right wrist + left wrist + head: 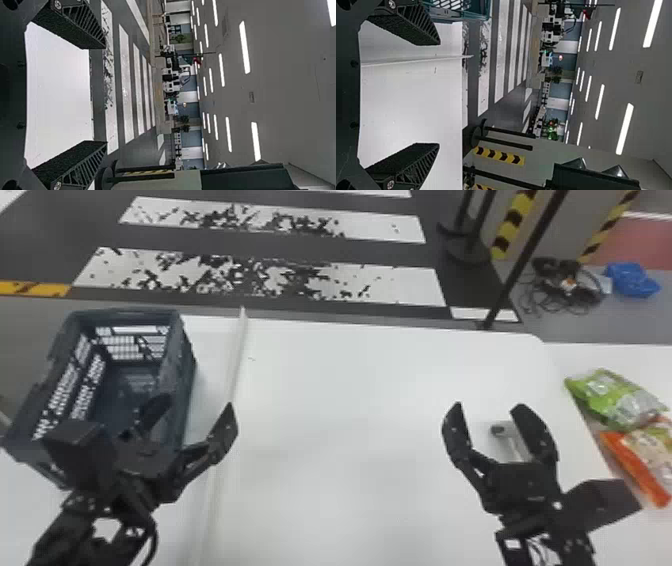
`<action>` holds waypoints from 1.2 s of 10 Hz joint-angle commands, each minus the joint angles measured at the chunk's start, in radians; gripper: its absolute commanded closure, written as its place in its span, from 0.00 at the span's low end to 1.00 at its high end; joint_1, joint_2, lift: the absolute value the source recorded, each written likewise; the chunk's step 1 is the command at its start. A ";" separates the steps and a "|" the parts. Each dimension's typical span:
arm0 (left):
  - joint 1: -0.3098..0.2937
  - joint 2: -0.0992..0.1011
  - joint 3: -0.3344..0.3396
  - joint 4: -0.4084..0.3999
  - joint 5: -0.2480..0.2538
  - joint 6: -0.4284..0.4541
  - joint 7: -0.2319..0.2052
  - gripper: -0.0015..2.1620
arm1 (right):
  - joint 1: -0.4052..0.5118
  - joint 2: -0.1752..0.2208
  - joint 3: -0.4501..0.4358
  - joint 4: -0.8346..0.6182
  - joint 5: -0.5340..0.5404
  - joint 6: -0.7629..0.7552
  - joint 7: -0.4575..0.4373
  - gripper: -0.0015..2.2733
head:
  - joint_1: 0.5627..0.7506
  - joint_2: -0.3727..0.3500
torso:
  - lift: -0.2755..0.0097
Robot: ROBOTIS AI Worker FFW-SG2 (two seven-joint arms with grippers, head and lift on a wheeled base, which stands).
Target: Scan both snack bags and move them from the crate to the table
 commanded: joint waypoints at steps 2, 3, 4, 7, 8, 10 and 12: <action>0.000 0.000 -0.001 0.000 0.000 -0.003 0.000 0.04 | 0.000 0.000 0.001 0.000 0.000 0.000 0.000 0.03 | 0.70 0.41 | 0.66; 0.000 0.000 -0.001 0.000 0.000 0.000 0.000 0.04 | 0.000 0.000 0.001 0.000 0.000 0.000 0.000 0.03 | 0.70 0.41 | 0.66; 0.000 0.000 -0.001 0.000 0.000 0.000 0.000 0.04 | 0.000 0.000 0.001 0.000 0.000 0.000 0.000 0.03 | 0.70 0.41 | 0.66; 0.000 0.000 -0.001 0.003 0.000 0.000 0.000 0.04 | 0.000 0.000 0.003 0.003 0.000 -0.003 0.000 0.03 | 0.70 0.41 | 0.66; 0.000 0.000 -0.001 0.003 0.000 0.000 0.000 0.04 | 0.000 0.000 0.003 0.003 0.000 -0.003 0.000 0.03 | 0.70 0.41 | 0.66; 0.000 -0.002 -0.001 0.003 0.000 0.000 0.000 0.04 | 0.000 0.000 0.004 0.003 0.000 -0.003 0.000 0.04 | 0.70 0.41 | 0.66; 0.000 -0.002 -0.001 0.008 -0.002 0.000 0.000 0.04 | 0.000 0.000 0.004 0.003 0.000 -0.003 0.000 0.04 | 0.70 0.41 | 0.66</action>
